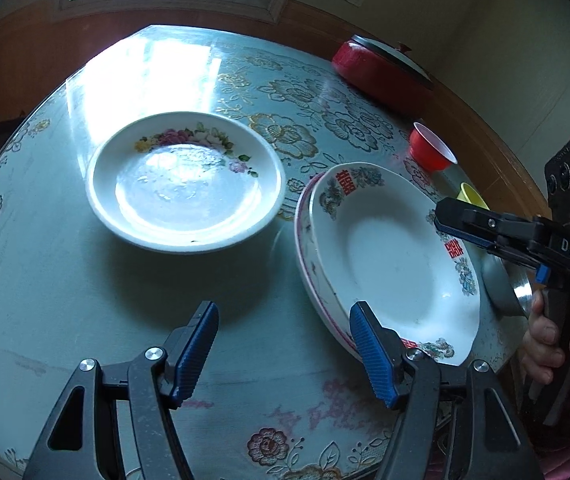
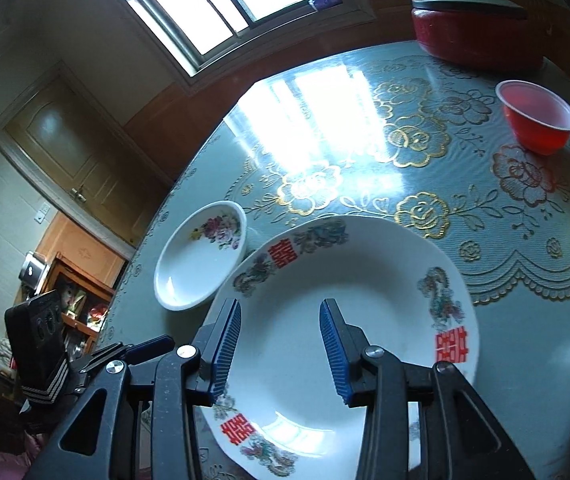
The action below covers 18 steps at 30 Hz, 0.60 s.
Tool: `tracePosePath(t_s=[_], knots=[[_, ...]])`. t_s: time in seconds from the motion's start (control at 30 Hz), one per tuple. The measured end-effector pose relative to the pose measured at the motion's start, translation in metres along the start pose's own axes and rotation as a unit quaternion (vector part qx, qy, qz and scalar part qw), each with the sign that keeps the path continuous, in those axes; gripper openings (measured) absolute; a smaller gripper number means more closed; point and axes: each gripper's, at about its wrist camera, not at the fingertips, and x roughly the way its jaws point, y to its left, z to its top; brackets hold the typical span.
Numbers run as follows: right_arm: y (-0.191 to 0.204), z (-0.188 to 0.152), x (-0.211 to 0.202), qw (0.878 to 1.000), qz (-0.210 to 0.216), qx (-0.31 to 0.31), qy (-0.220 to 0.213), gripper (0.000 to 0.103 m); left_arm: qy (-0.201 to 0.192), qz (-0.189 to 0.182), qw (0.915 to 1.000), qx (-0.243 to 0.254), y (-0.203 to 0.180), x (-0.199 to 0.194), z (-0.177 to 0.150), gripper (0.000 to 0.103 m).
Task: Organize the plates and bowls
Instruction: 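Withdraw the left gripper toward the white bowl with pink roses, then lower the left gripper onto the rim of the pink-rose bowl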
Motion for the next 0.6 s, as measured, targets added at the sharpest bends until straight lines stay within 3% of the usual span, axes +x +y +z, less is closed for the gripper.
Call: tracePosePath(t_s=[0.13, 0.37, 0.6], knots=[[0.013, 0.002, 0.014, 1.0, 0.018, -0.011, 0.015, 0.041, -0.007, -0.007, 0.9988, -0.048, 0.026, -0.008, 0.004, 0.069], [0.036, 0.023, 0.037, 0.999, 0.029, -0.024, 0.024, 0.041, -0.031, 0.025, 0.9949, -0.092, 0.066, -0.017, 0.022, 0.069], [0.059, 0.054, 0.072, 0.999, 0.006, -0.037, 0.038, 0.034, -0.034, 0.025, 0.9921, -0.118, 0.098, -0.022, 0.029, 0.067]])
